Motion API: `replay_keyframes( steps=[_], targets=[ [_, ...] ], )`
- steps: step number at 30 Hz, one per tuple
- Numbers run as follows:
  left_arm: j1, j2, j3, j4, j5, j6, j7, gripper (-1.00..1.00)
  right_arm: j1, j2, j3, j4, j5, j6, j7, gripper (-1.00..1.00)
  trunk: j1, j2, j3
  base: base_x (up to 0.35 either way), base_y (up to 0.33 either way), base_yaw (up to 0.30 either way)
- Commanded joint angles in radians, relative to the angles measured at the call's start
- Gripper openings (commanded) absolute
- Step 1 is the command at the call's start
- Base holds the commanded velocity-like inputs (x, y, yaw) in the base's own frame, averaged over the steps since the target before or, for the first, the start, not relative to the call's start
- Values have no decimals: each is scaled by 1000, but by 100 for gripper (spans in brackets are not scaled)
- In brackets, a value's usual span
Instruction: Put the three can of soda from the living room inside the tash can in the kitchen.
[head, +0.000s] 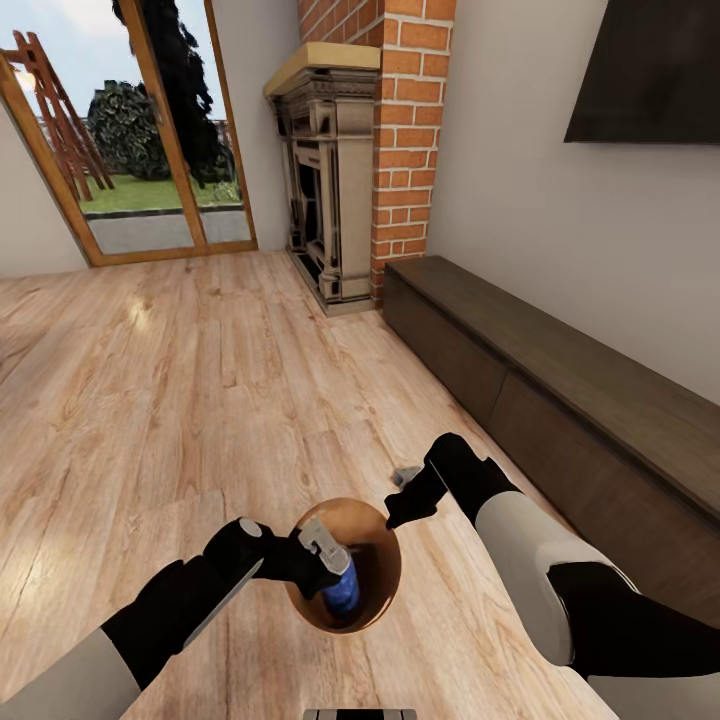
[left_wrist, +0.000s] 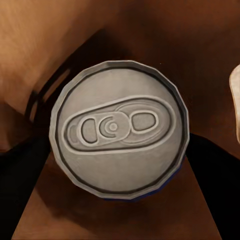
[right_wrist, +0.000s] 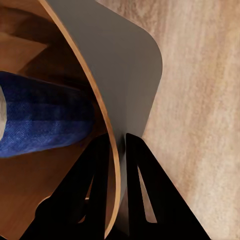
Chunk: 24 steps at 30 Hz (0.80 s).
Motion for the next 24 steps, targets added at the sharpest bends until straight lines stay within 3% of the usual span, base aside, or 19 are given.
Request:
replay_keyframes(
  steps=[1,7,8,18,24],
  targets=[
    [0,-1,0,6,1,-4,19,-100,0,0,-5,0,-31,13,5,-100,0,0,0,0,0,0],
    [0,-3,-1,11,1,-9,49,-100,0,0,-4,0,-31,13,5,-100,0,0,0,0,0,0],
    [0,-3,-1,11,2,-10,50,100,0,0,-5,0,-31,13,5,-100,0,0,0,0,0,0],
    [0,3,2,-13,7,-16,50,100,0,0,-4,0,-31,13,5,-100,0,0,0,0,0,0],
    [8,25,9,-189,10,-10,42,100,0,-2,-4,1,-30,13,5,-100,0,0,0,0,0,0]
  ],
)
